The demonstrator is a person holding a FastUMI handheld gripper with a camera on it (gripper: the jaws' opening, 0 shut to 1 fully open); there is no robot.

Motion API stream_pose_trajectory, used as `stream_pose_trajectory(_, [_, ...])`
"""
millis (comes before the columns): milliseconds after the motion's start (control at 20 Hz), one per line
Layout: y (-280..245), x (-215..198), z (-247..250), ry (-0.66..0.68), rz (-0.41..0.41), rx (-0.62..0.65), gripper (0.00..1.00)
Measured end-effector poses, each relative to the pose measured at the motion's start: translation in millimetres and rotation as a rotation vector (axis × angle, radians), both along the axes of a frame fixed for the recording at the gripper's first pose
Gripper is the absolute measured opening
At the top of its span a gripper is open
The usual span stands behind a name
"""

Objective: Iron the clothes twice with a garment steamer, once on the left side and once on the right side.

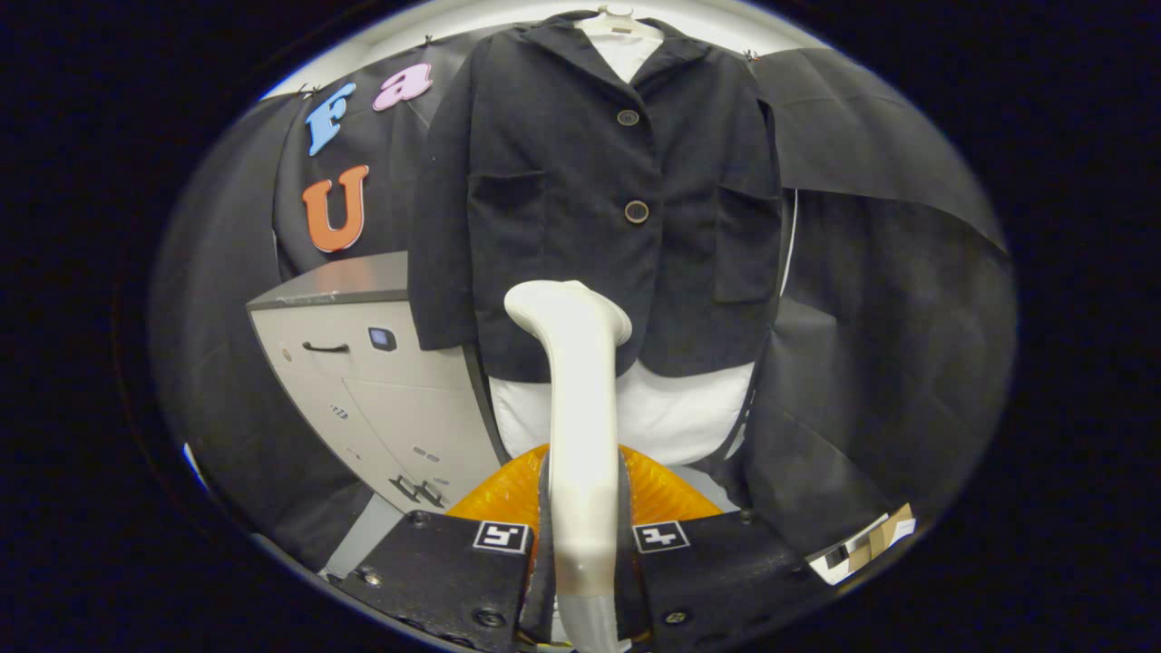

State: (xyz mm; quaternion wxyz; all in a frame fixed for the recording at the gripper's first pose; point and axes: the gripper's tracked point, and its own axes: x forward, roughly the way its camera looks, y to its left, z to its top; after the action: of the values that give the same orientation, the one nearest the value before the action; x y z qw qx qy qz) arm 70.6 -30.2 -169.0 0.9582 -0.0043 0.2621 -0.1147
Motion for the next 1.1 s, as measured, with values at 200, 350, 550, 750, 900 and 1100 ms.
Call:
stream_pose_trajectory(200, [2, -12, -19, 0.036, -0.018, -0.004, 0.29])
stream_pose_trajectory(350, [5, -24, -30, 0.053, -0.026, -0.015, 0.29])
stream_pose_trajectory(550, [12, -45, -29, 0.044, -0.053, -0.002, 0.29])
stream_pose_trajectory(750, [20, -64, 5, -0.020, -0.049, 0.003, 0.29])
stream_pose_trajectory(900, [13, -78, 45, -0.085, -0.050, -0.018, 0.29])
stream_pose_trajectory(1100, [-11, -90, 111, -0.190, -0.075, -0.042, 0.29])
